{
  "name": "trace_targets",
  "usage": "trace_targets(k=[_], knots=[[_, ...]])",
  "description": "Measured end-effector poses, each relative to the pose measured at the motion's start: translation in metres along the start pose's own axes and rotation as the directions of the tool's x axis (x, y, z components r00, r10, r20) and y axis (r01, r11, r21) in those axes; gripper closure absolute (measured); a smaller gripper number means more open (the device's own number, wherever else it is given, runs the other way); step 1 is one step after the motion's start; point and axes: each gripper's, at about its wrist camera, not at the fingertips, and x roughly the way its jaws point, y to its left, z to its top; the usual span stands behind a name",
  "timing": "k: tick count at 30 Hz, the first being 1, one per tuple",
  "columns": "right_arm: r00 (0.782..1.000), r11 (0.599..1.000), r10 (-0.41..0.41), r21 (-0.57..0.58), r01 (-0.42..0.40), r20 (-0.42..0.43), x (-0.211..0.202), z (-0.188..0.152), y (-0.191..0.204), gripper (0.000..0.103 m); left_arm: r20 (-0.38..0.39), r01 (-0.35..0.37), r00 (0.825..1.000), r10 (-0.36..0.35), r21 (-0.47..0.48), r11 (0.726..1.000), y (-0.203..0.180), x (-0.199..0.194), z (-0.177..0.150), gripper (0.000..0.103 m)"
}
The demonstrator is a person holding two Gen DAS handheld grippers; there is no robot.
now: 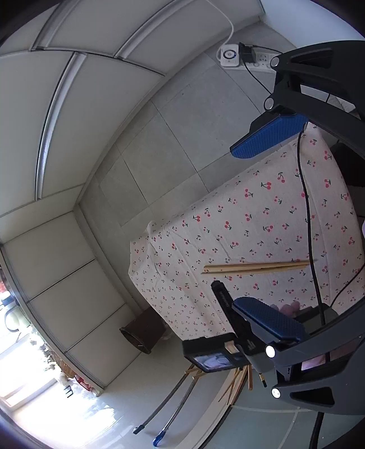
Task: Organize utensils
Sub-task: 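Move both open tools toward the remaining loose chopsticks, then lower the left tool onto one loose chopstick and close it, then lift the chopstick with the left tool while the right tool grasps the other chopstick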
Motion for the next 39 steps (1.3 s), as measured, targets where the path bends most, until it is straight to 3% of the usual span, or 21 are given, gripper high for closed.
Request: trace_targets(k=[6,14,17,23,25,31,36,39], knots=[[1.000,1.000,-0.005,0.014,0.005,-0.021,0.010,0.002,0.000,0.007,-0.036,-0.058,0.998,0.059,0.031,0.998,-0.004,0.031,0.020,0.058],[1.000,1.000,-0.020,-0.002,0.020,-0.024,0.016,0.003,0.006,0.007,-0.074,-0.046,0.996,0.049,0.043,0.998,-0.007,0.053,0.024,0.062],[0.999,0.999,-0.029,0.014,0.029,-0.027,0.020,0.004,0.005,0.007,-0.061,-0.059,0.996,0.065,0.093,0.994,-0.014,0.057,0.025,0.066],[0.997,0.998,-0.034,0.057,0.038,-0.069,0.036,0.008,0.000,0.007,-0.032,-0.049,0.998,0.058,0.224,0.973,-0.031,0.054,0.014,0.097],[0.995,0.997,-0.017,0.076,0.024,-0.094,0.044,0.008,-0.002,0.007,-0.040,-0.028,0.998,0.038,0.220,0.975,-0.027,0.052,0.010,0.098],[0.987,0.997,-0.052,0.057,0.061,-0.151,0.068,0.006,0.005,0.007,-0.042,0.030,0.999,-0.021,0.236,0.971,0.002,0.021,-0.038,0.098],[0.973,0.994,-0.100,0.019,0.106,-0.207,0.098,-0.002,0.015,0.007,-0.007,0.099,0.995,-0.100,0.223,0.970,0.031,-0.034,-0.088,0.098],[0.966,0.992,-0.127,-0.025,0.125,-0.227,0.117,-0.007,0.029,0.007,0.061,0.153,0.984,-0.165,0.167,0.974,0.057,-0.081,-0.109,0.098]])
